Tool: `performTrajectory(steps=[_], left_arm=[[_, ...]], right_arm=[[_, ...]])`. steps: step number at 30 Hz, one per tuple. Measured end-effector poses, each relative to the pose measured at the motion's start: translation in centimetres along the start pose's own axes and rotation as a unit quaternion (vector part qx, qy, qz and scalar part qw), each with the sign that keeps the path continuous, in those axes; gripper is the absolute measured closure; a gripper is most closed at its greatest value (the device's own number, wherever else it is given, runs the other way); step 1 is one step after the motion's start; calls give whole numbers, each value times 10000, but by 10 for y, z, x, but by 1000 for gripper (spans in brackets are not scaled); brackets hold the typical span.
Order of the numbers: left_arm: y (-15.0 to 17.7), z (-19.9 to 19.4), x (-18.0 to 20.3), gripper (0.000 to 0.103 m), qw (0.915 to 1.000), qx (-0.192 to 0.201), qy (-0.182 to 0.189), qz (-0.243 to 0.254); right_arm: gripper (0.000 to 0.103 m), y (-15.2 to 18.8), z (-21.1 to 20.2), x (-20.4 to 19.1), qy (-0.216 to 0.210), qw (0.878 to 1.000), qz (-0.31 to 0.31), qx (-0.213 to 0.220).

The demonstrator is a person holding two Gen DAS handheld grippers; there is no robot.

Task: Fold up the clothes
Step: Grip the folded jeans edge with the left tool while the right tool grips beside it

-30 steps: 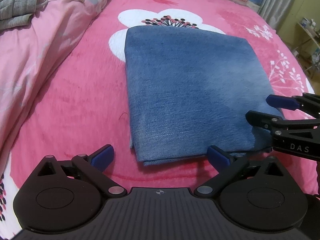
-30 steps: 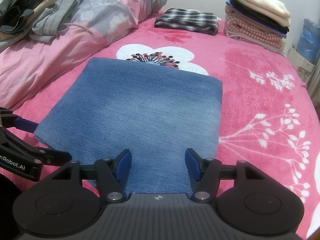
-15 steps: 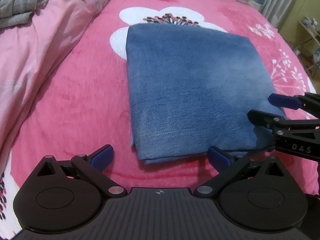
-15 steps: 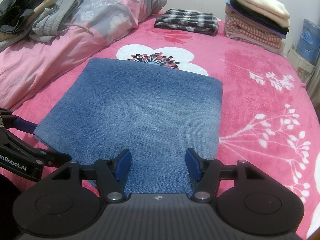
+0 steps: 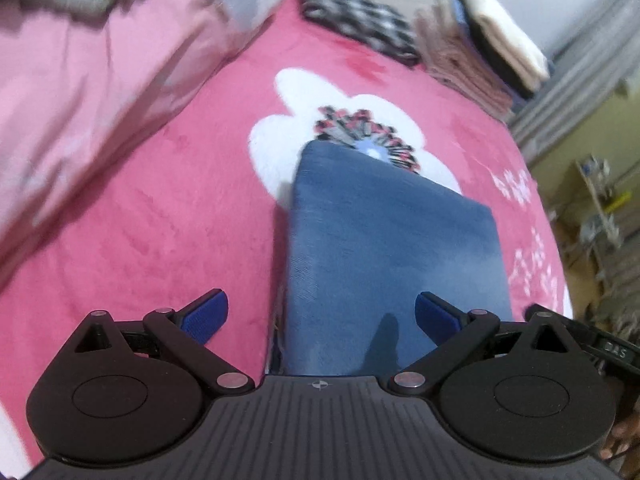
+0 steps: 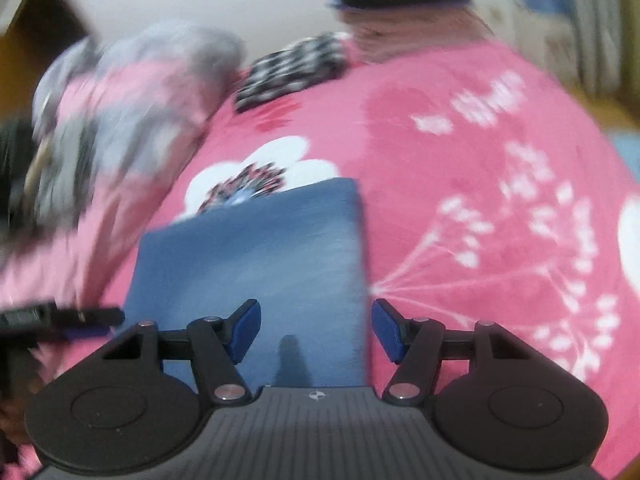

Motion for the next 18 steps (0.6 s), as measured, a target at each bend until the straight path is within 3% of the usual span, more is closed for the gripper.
performTrajectory(steps=[5,8,18], left_arm=[[1,14,-10,3,9983,-118,503,-273],[1,23,-11,3,9954,-192,888,-315],[-18,51,-16,0,9876,-331,1504,-313]], right_arm=[[37,-12,33,39,-726,9893,1054,-701],[36,-13,53,46,-1012,9816,1271,-1006],[32,-34,96,39,-1904,9586,1681,-1292]])
Point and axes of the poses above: each gripper's, at about its wrist camera, not at the fingertips, and z roughly the way its jaws point, x to its right, y to its underside, the point moved 4 cm from there along z, roughly the way its jaws point, and after that the axes turned 15 degrees about y, right-handed, at the moved point
